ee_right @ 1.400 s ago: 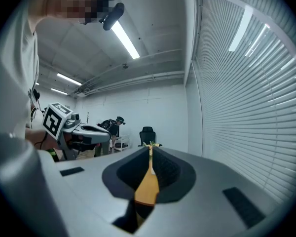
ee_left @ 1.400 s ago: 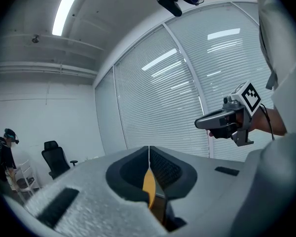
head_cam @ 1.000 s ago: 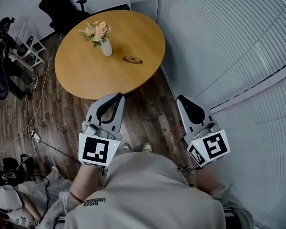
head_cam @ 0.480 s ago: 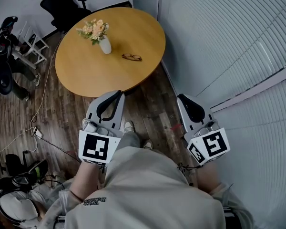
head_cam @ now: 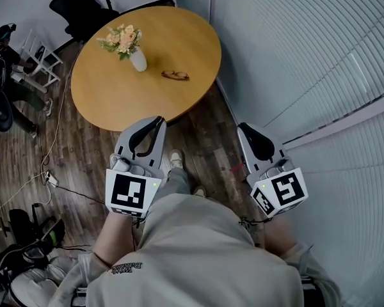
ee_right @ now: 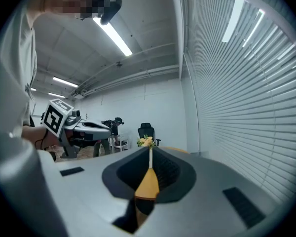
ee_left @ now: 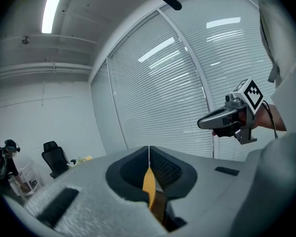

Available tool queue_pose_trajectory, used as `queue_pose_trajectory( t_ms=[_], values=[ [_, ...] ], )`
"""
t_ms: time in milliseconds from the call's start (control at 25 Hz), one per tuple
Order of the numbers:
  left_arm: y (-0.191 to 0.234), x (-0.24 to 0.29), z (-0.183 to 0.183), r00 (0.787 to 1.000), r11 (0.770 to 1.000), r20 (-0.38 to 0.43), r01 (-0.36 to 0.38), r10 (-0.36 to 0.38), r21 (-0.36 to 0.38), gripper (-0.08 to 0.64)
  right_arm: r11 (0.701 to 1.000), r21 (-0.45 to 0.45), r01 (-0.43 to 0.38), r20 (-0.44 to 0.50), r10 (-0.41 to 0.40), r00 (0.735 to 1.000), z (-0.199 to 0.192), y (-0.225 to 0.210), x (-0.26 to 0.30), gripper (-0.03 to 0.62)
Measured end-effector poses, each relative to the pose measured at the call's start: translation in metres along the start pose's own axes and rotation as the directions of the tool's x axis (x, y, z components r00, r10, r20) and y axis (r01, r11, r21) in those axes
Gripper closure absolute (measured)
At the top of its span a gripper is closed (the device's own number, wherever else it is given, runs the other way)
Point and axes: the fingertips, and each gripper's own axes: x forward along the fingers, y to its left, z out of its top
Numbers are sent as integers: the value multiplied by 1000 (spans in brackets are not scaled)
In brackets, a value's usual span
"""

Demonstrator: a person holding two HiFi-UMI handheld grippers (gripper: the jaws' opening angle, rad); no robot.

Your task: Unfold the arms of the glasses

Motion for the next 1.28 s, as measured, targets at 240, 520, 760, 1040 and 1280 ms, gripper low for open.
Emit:
queue_pose_trajectory(
  t_ms=[240,520,760,1040,1280],
  values=[
    [13,15,-9,1000,1000,6,-6,6,6,532,1000,-18,0,-1,0,1000,0,-7,22,552],
    [48,33,-23,1000,999,-16,-18,19,28,532,999,-37,-19,-38,17,999,2,-5,67,552],
    [86,59,-45,999,1000,-35,-9,10,19,532,999,-40,-17,-59,15,998,2,-13,114,552],
    [131,103,-67,995,998,-81,54,-52,24,532,999,-43,-14,-92,10,996,7,-22,179,554],
    [159,137,-89,982,990,-133,139,-137,4,532,999,-37,20,-109,-23,994,16,-33,227,554]
  ],
)
